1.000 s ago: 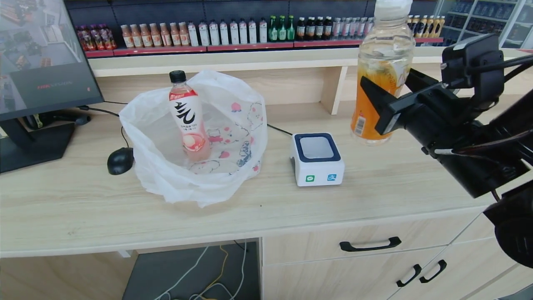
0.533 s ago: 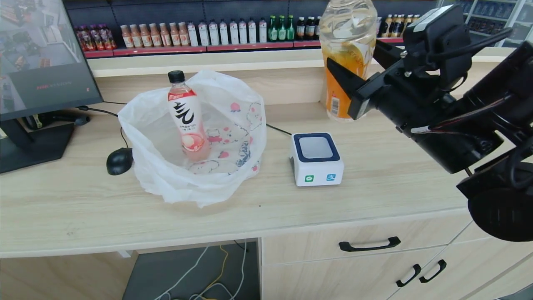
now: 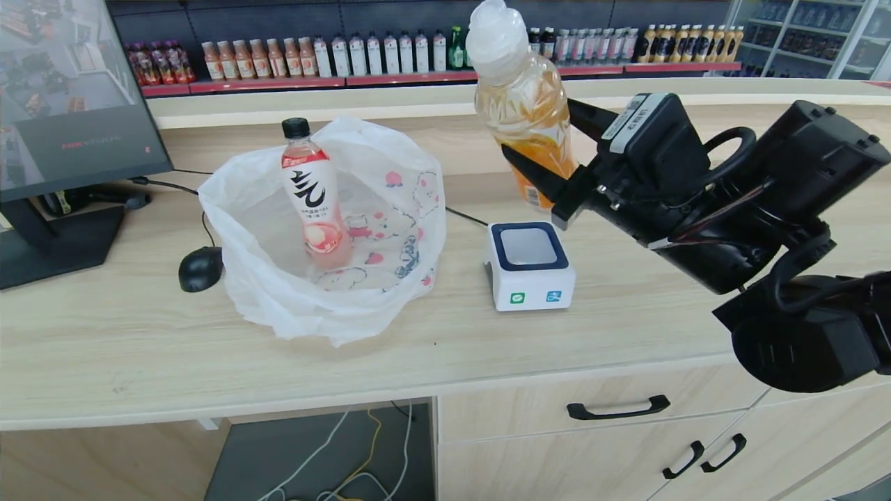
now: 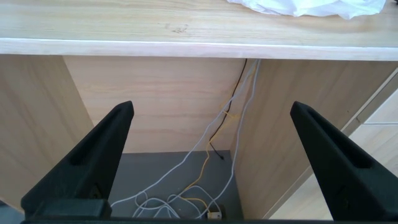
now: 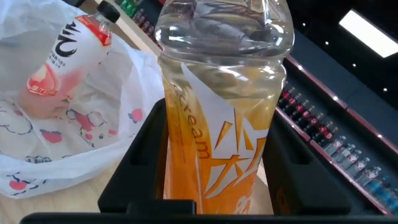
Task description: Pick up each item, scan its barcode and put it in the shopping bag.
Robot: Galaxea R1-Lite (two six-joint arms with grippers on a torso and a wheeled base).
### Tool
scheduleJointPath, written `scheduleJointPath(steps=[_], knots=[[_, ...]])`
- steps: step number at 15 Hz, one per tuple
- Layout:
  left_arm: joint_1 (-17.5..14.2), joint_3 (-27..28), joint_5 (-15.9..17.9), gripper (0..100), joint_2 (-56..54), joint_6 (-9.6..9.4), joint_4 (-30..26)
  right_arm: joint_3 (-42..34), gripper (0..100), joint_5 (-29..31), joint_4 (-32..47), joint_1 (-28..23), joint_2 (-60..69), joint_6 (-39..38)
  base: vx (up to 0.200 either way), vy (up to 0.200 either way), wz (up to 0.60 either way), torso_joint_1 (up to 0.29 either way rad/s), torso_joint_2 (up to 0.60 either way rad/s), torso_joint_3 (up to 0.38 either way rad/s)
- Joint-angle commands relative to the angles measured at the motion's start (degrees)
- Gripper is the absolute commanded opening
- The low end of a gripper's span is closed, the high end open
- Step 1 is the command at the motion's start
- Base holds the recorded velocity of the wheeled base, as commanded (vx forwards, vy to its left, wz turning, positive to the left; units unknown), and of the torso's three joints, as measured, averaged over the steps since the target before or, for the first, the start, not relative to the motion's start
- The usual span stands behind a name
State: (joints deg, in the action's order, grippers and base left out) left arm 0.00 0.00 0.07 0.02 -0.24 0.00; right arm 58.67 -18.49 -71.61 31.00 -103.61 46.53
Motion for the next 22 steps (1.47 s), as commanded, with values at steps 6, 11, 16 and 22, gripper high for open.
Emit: scheduleJointPath(steps=[6,11,16,22], knots=[[0.0,0.0,0.0,100,0.0,-0.02,0.0,-2.4,0,-6.3,-2.9,-1.4,-2.6,6.2,0.0,0.0,0.0,0.0,0.0,0.0],[0.0,0.0,-0.1,100,0.0,-0.02,0.0,-5.9,0,-10.5,-3.0,-3.1,-2.6,11.1,0.0,0.0,0.0,0.0,0.0,0.0],[0.0,0.0,0.0,100,0.0,-0.02,0.0,-6.2,0,-14.6,-3.2,-3.9,-3.7,14.9,0.0,0.0,0.0,0.0,0.0,0.0],[0.0,0.0,0.0,100,0.0,-0.02,0.0,-5.6,0,-16.8,-3.3,-4.5,-4.3,16.0,0.0,0.0,0.0,0.0,0.0,0.0]])
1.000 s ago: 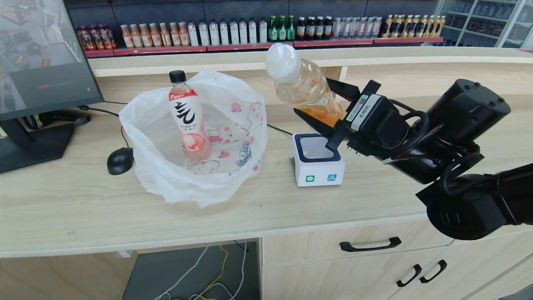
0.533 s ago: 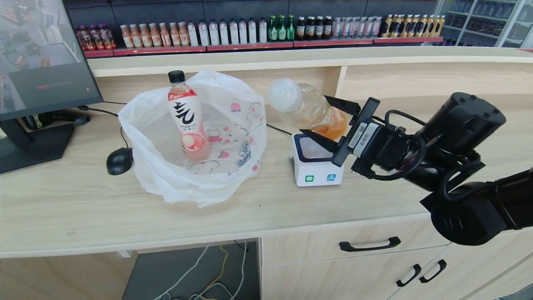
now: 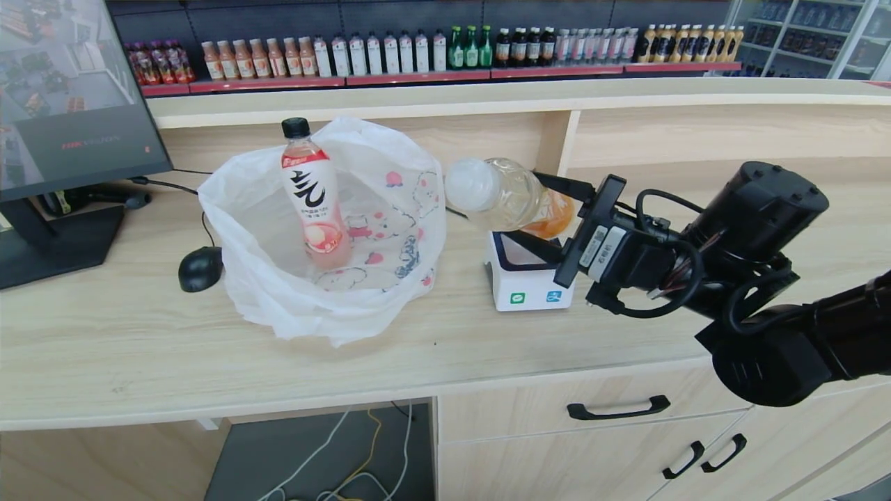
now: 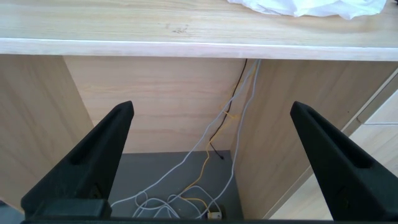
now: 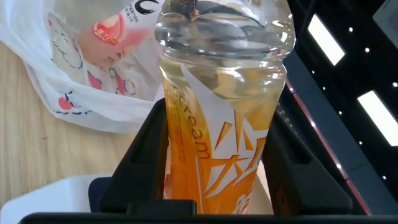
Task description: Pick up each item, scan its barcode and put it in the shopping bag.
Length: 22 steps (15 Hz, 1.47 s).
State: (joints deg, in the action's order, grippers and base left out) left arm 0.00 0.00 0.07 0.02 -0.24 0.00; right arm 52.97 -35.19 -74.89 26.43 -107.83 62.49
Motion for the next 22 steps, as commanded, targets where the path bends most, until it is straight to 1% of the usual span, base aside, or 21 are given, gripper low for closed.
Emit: scheduleJointPath(steps=[1,7,15,22], knots=[[0.0,0.0,0.0,100,0.0,-0.02,0.0,0.1,0,0.0,0.0,0.0,-0.1,0.1,0.0,0.0,0.0,0.0,0.0,0.0],[0.0,0.0,0.0,100,0.0,-0.02,0.0,0.1,0,-1.1,0.0,-0.1,-0.4,0.2,0.0,0.0,0.0,0.0,0.0,0.0],[0.0,0.0,0.0,100,0.0,-0.02,0.0,0.2,0,-1.1,0.0,-0.1,-0.4,0.3,0.0,0.0,0.0,0.0,0.0,0.0],[0.0,0.0,0.0,100,0.0,-0.02,0.0,2.1,0,-1.0,0.2,-0.1,-0.8,-0.7,0.0,0.0,0.0,0.0,0.0,0.0]])
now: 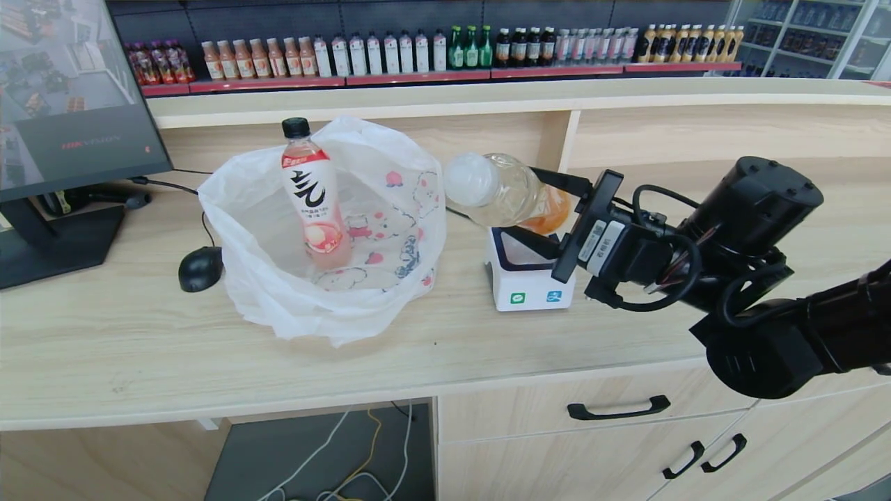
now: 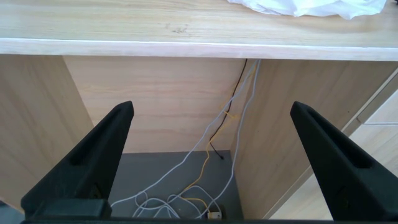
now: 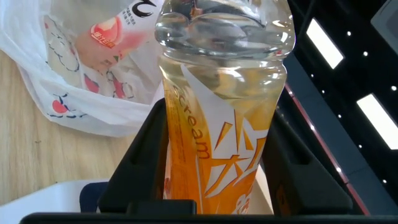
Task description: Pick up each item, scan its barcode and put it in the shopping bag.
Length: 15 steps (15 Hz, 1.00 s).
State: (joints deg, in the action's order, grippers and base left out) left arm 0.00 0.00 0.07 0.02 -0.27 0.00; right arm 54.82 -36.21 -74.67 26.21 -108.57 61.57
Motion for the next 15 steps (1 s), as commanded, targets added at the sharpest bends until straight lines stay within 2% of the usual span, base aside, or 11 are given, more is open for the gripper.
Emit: scheduleJointPath(steps=[1,8,10,14,15], knots=[[0.0,0.0,0.0,100,0.0,0.0,0.0,0.7,0,0.3,-0.2,0.2,-0.1,-1.5,0.0,0.0,0.0,0.0,0.0,0.0],[0.0,0.0,0.0,100,0.0,0.0,0.0,8.4,0,1.2,-0.4,1.6,1.4,-12.8,0.0,0.0,0.0,0.0,0.0,0.0],[0.0,0.0,0.0,100,0.0,0.0,0.0,7.6,0,5.8,-3.6,1.6,2.3,-18.3,0.0,0.0,0.0,0.0,0.0,0.0],[0.0,0.0,0.0,100,0.0,0.0,0.0,0.9,0,20.1,-15.3,0.9,1.2,-32.8,0.0,0.0,0.0,0.0,0.0,0.0],[0.0,0.0,0.0,100,0.0,0.0,0.0,-0.2,0,21.2,-15.3,0.9,1.3,-34.3,0.0,0.0,0.0,0.0,0.0,0.0]])
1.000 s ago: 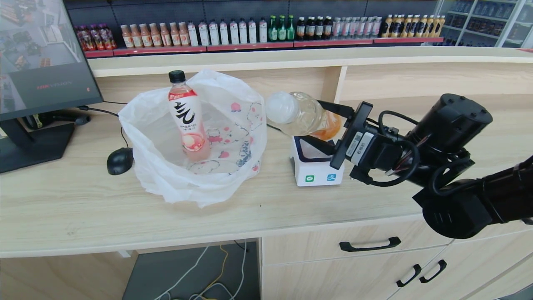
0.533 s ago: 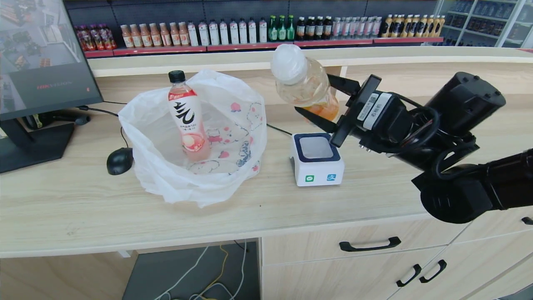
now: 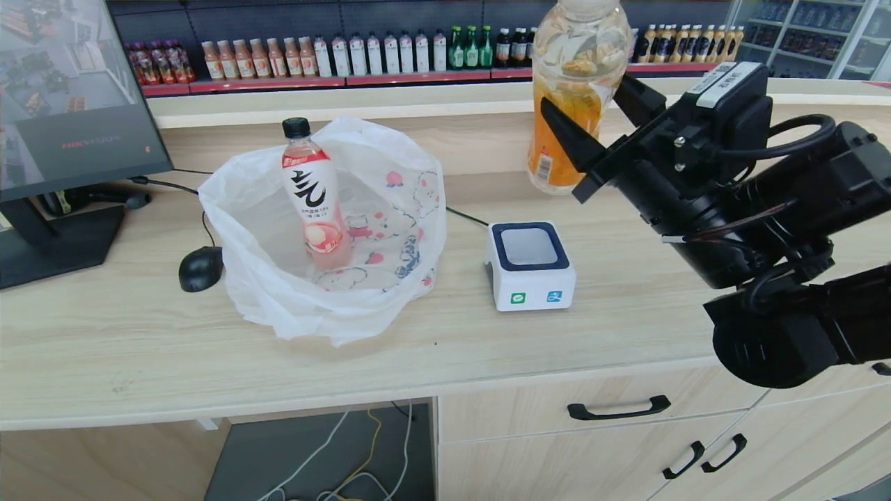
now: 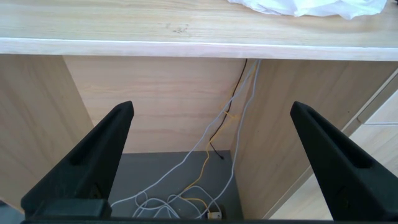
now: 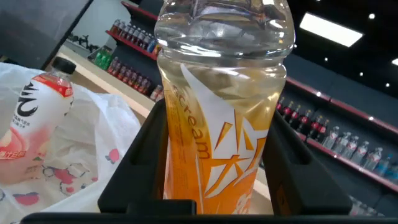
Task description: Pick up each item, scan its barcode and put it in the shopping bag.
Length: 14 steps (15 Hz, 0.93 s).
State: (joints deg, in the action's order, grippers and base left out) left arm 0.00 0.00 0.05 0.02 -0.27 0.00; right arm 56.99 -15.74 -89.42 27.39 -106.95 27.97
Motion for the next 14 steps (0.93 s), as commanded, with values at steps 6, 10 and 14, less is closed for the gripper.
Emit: scheduleJointPath(steps=[6,10,14], knots=[[0.1,0.0,0.0,100,0.0,-0.17,0.0,-4.8,0,3.5,-0.6,-6.8,1.0,-15.4,0.0,0.0,0.0,0.0,0.0,0.0],[0.1,0.0,0.0,100,0.0,-0.08,0.0,-8.8,0,22.2,-0.6,-5.2,1.7,-25.2,0.0,0.0,0.0,0.0,0.0,0.0],[0.0,0.0,0.0,100,0.0,0.18,0.0,-8.7,0,23.9,-0.6,-5.2,1.3,-26.1,-0.2,0.0,0.0,0.008,0.01,0.001]])
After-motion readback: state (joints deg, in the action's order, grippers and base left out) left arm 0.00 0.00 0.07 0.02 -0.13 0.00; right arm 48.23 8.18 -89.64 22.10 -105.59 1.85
